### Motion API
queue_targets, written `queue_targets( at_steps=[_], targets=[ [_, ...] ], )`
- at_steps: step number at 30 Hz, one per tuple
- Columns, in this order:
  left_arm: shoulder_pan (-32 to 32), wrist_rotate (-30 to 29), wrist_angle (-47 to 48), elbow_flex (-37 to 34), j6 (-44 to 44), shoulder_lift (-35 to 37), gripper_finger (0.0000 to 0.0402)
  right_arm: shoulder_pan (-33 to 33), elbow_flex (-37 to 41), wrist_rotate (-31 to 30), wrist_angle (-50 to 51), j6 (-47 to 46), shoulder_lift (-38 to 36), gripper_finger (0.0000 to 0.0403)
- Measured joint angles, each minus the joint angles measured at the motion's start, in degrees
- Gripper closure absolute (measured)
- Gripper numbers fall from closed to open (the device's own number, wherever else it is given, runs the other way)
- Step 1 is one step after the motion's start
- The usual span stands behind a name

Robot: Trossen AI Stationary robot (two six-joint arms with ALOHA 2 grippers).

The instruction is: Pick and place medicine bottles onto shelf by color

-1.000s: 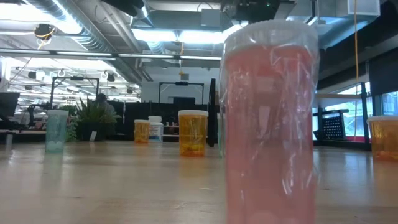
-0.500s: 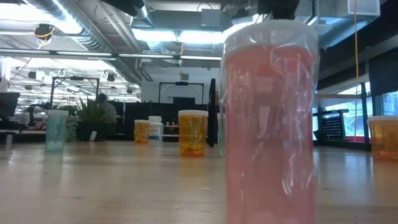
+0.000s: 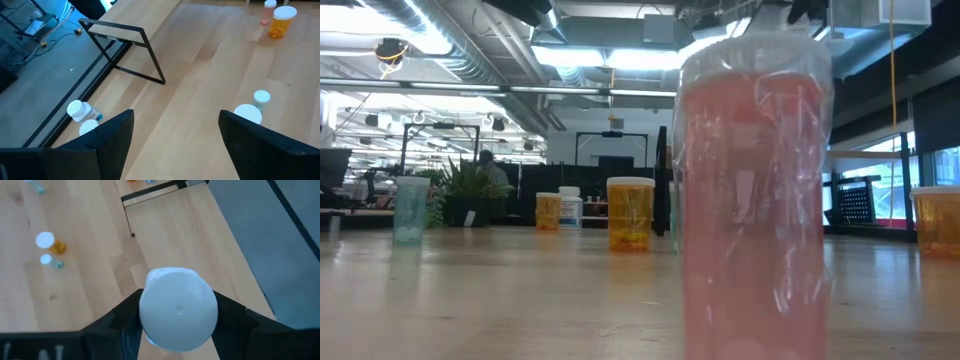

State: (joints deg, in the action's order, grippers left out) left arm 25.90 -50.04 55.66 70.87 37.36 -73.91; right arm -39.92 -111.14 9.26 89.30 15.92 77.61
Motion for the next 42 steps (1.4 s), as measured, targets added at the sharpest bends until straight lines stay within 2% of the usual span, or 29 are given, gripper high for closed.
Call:
queue_targets(
  at_steps=[3,6,11,16,20,24,28,42],
  targets=[
    [0.14,0.0,0.03,0.0,0.0,0.0,0.0116,0.02,4.53,-0.12,-0.84,-1.35,-4.12,0.0213],
    [0.14,0.0,0.4,0.0,0.0,0.0,0.0116,0.02,11.27,-0.32,-5.72,-2.94,-8.49,0.0213],
    [0.14,0.0,0.43,0.0,-0.02,0.0,0.0116,0.02,18.45,-7.18,-12.87,-4.96,-11.85,0.0213],
    [0.14,0.0,0.43,0.02,0.0,0.0,0.0116,0.02,22.38,-7.73,-16.25,-1.74,-8.87,0.0213],
    [0.13,0.0,0.41,0.0,-0.02,0.0,0.0116,-0.02,22.0,-7.39,-18.97,2.29,-4.96,0.0213],
    [0.12,0.0,0.41,0.0,-0.02,0.0,0.0116,-0.04,21.13,-1.54,-22.03,6.95,-1.63,0.0213],
    [0.12,0.0,0.41,0.0,0.0,0.0,0.0116,-0.05,21.16,-0.42,-23.75,10.8,2.53,0.0213],
    [0.12,0.15,0.41,0.0,1.33,0.0,0.0116,-6.96,21.16,1.36,-26.97,20.08,10.29,0.0214]
  ],
)
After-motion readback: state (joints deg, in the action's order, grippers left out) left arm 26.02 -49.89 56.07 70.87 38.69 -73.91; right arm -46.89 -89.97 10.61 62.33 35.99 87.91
